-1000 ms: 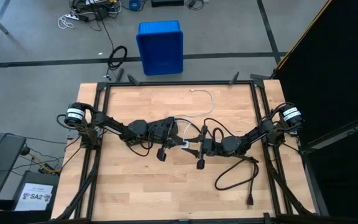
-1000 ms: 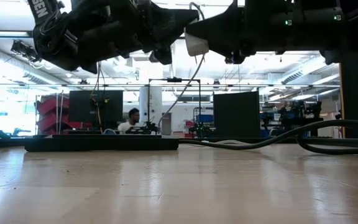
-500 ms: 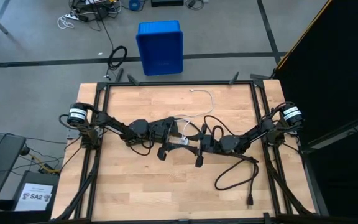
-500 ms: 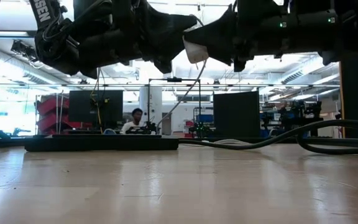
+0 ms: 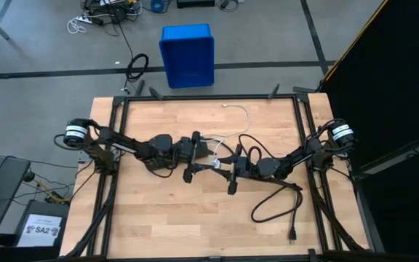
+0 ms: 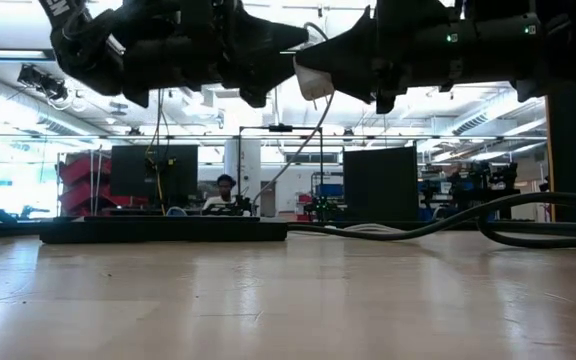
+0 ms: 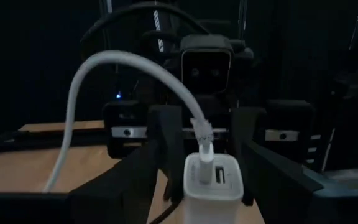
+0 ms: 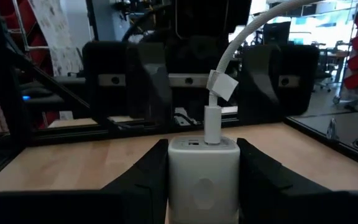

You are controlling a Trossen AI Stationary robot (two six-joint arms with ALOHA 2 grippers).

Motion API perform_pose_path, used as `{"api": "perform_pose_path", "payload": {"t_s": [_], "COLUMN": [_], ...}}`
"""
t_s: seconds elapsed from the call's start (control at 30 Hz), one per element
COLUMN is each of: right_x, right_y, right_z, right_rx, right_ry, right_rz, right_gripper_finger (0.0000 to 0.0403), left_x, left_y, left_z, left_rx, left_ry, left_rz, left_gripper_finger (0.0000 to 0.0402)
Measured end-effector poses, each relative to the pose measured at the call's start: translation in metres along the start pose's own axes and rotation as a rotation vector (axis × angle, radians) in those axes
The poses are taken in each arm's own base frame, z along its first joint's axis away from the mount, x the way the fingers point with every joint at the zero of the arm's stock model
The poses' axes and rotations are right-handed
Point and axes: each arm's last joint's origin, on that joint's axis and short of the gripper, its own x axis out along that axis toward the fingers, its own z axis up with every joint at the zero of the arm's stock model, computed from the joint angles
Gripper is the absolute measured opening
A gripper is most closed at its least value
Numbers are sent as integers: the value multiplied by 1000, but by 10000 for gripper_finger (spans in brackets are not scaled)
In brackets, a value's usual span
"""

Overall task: Insert USB
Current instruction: Insert the white charger adapter into the black outlet extension

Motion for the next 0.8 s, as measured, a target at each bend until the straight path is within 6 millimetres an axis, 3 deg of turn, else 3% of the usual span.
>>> {"api": "perform_pose_path", "payload": {"t_s": [0.37,0.53,0.63,0.8], "right_x": [3,12,23,41], "right_y": [-7,-23,-37,-57], "right_z": [-6,-6,-4,4], "right_rx": [-11,42,56,53], "right_ry": [43,59,71,85], "right_rz": [4,91,139,237], "right_gripper_finger": [112,112,112,112], "left_x": [-28,-50,-68,-109], "left_y": [2,-1,-4,-11], "left_z": [30,47,38,5], "left_rx": [75,110,107,52], "left_ry": [188,256,231,55], "left_rz": [116,148,175,217], "left_gripper_finger": [203,177,160,132]}}
